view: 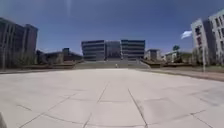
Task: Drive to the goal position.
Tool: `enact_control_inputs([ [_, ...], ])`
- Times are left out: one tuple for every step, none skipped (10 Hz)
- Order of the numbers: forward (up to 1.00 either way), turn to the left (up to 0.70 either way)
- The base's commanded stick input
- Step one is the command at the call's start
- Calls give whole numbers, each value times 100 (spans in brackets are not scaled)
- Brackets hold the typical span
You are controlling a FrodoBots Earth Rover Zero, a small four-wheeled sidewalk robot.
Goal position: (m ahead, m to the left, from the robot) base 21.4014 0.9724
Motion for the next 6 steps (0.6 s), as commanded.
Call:
enact_control_inputs([
  [70, 0],
  [70, 0],
  [70, 0],
  [70, 0],
  [70, 0],
  [70, 0],
])
